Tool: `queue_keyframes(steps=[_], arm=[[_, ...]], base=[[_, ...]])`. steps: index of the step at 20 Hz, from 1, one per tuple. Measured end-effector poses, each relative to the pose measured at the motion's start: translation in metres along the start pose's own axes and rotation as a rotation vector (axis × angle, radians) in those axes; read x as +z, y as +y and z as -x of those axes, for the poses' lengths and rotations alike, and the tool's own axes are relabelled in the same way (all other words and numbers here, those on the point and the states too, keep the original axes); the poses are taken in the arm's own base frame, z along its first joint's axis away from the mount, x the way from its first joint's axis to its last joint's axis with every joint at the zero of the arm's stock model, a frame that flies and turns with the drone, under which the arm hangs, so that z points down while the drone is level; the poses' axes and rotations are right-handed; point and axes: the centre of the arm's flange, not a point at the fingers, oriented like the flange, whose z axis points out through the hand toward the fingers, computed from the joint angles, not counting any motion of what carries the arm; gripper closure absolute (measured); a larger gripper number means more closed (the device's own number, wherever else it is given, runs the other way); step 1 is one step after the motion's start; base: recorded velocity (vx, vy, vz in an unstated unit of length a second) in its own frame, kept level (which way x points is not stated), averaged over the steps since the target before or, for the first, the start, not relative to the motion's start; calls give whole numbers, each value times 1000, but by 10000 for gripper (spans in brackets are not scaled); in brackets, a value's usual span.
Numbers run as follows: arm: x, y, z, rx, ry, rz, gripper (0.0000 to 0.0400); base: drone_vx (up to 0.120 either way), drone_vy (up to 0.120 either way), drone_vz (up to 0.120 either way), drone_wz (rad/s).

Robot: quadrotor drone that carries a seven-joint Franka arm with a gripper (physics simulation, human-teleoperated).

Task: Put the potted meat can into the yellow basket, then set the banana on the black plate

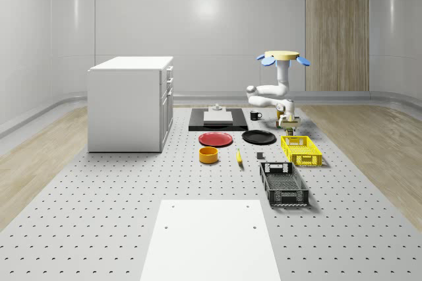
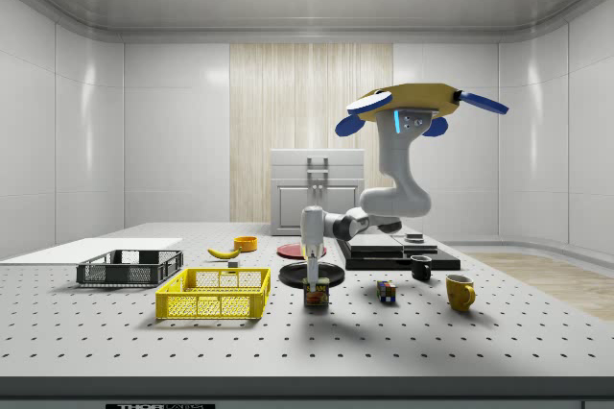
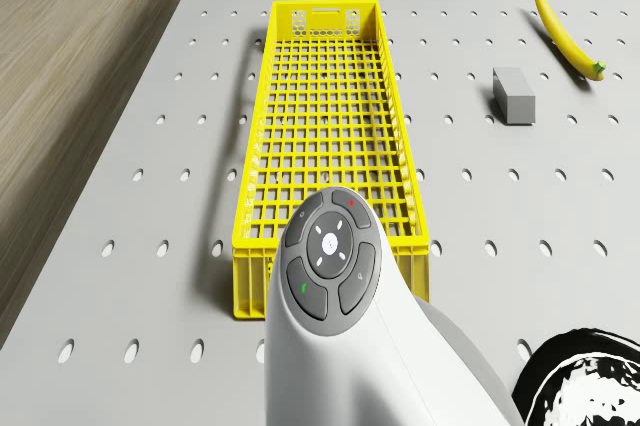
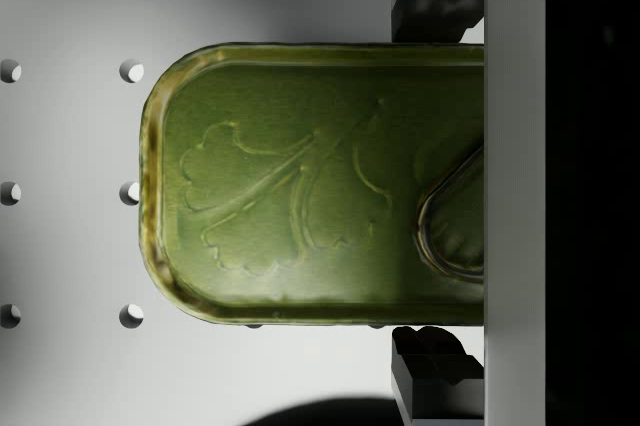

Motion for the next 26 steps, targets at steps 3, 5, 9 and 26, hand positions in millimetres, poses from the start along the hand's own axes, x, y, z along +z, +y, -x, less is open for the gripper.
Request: queue_keyframes(steps=[3,5,9,26], arm=[[1,0,0,0,0,0,12],[2,0,0,0,0,0,66],[2,0,0,-1,2,1,99],[-22,0,0,-7,6,3,111]], base=[[0,0,0,0],[0,0,0,0],[0,0,0,0],[0,0,40,0]])
